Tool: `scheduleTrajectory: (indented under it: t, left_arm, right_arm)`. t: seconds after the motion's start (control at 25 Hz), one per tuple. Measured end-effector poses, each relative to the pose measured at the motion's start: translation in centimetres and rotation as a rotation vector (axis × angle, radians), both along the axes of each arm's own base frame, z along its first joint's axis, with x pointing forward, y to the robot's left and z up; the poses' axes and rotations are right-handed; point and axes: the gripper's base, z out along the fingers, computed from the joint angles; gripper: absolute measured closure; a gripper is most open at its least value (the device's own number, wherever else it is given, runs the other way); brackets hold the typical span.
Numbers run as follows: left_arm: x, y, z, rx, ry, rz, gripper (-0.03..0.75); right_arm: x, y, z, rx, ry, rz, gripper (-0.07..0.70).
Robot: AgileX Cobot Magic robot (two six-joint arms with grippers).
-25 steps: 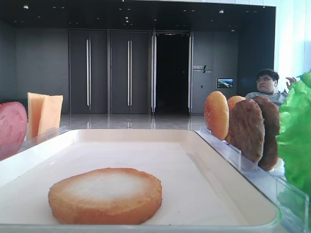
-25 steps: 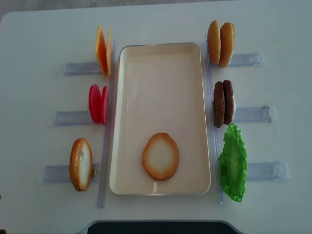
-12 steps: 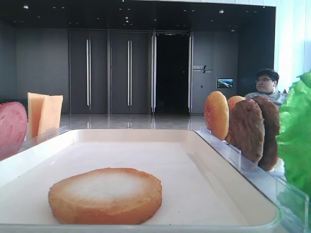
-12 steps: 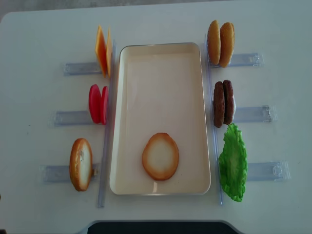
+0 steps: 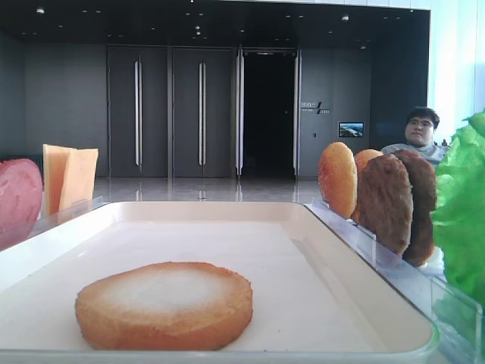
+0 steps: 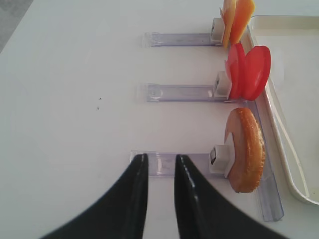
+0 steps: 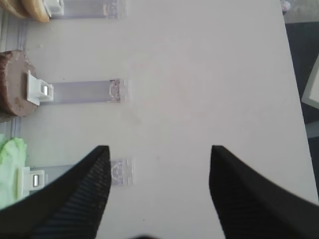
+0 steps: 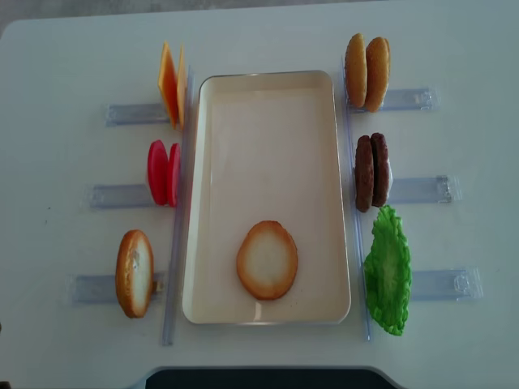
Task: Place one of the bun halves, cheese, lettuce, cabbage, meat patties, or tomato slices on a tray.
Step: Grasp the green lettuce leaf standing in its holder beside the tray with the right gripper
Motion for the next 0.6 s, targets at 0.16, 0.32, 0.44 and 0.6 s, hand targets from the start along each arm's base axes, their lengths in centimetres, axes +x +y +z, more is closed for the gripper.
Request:
scheduleTrajectory:
  t: [0.16, 0.32, 0.44, 0.6]
  left_arm:
    - [0.0, 0.0, 0.0, 0.000, 0.000, 0.000, 0.575]
    - [0.0, 0.0, 0.0, 0.000, 0.000, 0.000, 0.575]
    - [0.0, 0.0, 0.0, 0.000, 0.000, 0.000, 0.575]
    - [0.0, 0.0, 0.0, 0.000, 0.000, 0.000, 0.575]
  right_arm:
    - [0.9, 0.1, -0.4, 0.006, 0.036, -0.006, 0.216]
    - [0.6, 0.5, -0.3, 0.061, 0.030, 0.004, 0.216]
    - [0.5, 1.1, -0.3, 0.119, 0.033, 0.026, 0.218]
    - [-0.5, 1.5, -0.7, 0.134, 0.026, 0.060, 0.227]
